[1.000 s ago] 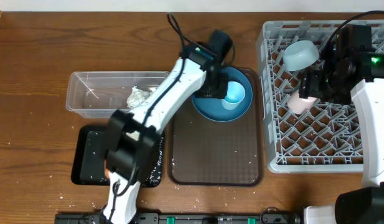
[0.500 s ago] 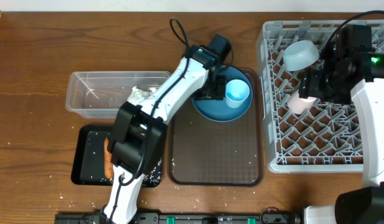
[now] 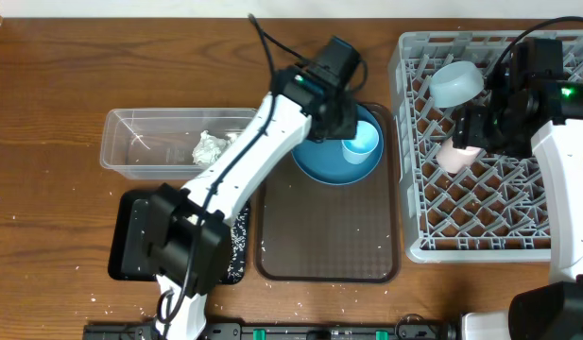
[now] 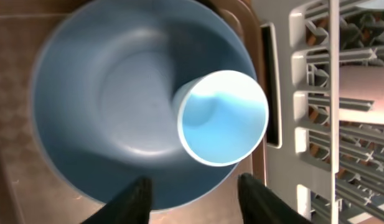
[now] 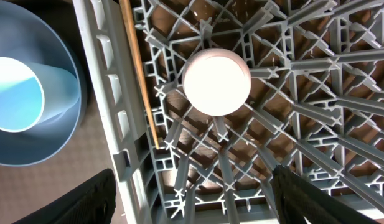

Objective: Sort waste into correct bins and load items into the dishwasher rack
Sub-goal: 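Reach left gripper to the light-blue cup on the plate and grasp, then lift light-blue cup with left gripper and hand it to right gripper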

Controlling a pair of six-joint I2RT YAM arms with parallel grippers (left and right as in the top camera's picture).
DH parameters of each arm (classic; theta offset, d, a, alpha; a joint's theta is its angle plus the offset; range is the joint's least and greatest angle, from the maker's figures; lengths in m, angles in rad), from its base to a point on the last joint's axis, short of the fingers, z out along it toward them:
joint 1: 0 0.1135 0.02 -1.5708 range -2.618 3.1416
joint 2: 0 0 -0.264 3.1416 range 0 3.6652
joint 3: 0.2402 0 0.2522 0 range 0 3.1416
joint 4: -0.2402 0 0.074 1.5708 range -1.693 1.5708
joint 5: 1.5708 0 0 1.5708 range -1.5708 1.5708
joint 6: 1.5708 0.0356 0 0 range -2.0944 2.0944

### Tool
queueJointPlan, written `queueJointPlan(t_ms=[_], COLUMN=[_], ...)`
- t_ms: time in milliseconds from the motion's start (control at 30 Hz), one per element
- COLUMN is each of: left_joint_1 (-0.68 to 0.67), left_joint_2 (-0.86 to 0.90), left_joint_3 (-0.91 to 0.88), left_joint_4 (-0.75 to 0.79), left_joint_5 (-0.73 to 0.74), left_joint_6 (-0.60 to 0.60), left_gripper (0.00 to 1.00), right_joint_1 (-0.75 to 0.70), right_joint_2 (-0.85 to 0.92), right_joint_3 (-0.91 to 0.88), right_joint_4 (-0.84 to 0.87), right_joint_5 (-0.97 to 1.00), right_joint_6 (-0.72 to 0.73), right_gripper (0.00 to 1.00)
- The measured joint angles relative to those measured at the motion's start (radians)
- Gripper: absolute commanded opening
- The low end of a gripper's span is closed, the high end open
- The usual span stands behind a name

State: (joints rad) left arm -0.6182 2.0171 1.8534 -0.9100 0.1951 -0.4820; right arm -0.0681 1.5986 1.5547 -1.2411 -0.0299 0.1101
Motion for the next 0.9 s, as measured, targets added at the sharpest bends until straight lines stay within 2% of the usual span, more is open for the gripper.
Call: queueJointPlan(t_ms=[467, 533, 667, 900], left_joint_1=[-0.031, -0.031, -0.031, 0.008], left_joint_2=[0.137, 0.151, 0.172, 0.17], left_joint_3=[0.0, 0.0, 0.0, 0.0], left_joint_4=[0.021, 0.021, 0.024, 0.028], left_joint_5=[-0.019, -0.02, -0.032, -0.042], left_joint_6=[-0.012, -0.015, -0.021, -0.015], left_gripper=[0.47, 0.38, 0.07, 0.06], right_joint_1=[0.0, 0.0, 0.0, 0.0], right_joint_2=[0.0, 0.0, 0.0, 0.0], right_joint_3=[0.0, 0.0, 0.0, 0.0], right_joint_4=[0.0, 0.0, 0.0, 0.0], right_joint_5=[0.0, 0.0, 0.0, 0.0], right_joint_6=[0.0, 0.0, 0.0, 0.0], right_gripper=[0.78, 0.78, 0.78, 0.79])
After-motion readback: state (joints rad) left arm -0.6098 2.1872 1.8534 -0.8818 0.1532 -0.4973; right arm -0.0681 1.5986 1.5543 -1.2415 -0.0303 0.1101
